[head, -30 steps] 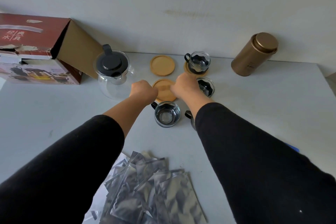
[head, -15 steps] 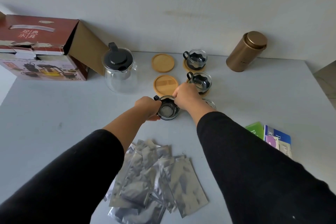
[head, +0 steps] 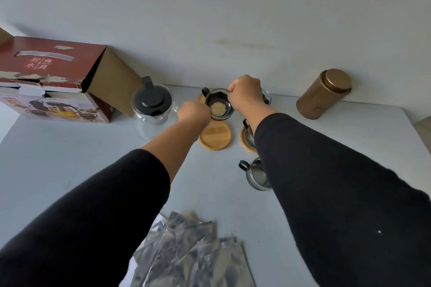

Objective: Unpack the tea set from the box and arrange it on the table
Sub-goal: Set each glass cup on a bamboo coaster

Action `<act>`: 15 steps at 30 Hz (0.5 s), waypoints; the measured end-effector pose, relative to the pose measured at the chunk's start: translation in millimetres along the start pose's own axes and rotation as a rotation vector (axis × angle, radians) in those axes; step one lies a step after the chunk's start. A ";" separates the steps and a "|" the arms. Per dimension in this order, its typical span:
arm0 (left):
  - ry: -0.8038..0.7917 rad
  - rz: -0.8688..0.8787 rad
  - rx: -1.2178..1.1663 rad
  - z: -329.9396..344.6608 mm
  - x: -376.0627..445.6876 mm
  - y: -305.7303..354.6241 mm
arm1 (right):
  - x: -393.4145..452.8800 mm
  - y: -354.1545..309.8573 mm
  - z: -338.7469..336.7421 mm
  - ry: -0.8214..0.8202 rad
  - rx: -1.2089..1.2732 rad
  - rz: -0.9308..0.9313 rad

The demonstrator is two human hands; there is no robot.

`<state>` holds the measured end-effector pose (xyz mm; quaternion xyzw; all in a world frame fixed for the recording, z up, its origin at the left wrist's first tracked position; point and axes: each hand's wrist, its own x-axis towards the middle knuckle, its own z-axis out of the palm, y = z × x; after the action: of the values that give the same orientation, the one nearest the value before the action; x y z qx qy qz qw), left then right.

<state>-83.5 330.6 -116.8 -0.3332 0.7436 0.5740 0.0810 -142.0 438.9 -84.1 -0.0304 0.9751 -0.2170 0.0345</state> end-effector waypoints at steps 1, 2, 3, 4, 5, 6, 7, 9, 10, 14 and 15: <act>0.009 0.010 0.008 1.3 1.8 3.5 | 6.8 -1.6 3.0 0.003 0.007 0.005; 0.016 0.012 0.020 2.8 4.3 6.7 | 15.0 -1.4 7.2 0.000 -0.003 0.006; 0.021 0.037 0.028 4.9 11.7 7.9 | 21.9 -1.6 10.2 -0.004 0.000 0.001; 0.023 0.049 0.048 6.8 14.4 11.8 | 30.2 -0.4 14.1 -0.014 0.004 0.002; 0.024 0.063 0.073 8.6 20.3 12.3 | 36.8 0.4 17.7 -0.022 0.011 0.006; 0.028 0.063 0.085 9.5 23.4 13.2 | 43.5 1.2 22.2 -0.037 0.011 0.013; 0.030 0.064 0.104 10.7 28.4 13.5 | 48.3 2.2 26.2 -0.046 0.017 0.015; 0.044 0.068 0.132 13.7 36.4 14.1 | 56.1 3.8 32.8 -0.061 0.032 0.018; 0.047 0.071 0.146 15.8 40.4 13.5 | 60.1 4.8 35.4 -0.066 0.036 0.019; 0.020 0.058 0.196 22.3 48.9 11.7 | 69.5 7.3 42.4 -0.080 0.078 0.023; 0.030 0.049 0.204 23.6 51.4 10.8 | 70.6 7.4 43.3 -0.086 0.082 0.020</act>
<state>-135.3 332.6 -141.8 -0.3134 0.8073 0.4920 0.0894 -209.1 422.1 -130.1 -0.0285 0.9633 -0.2548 0.0796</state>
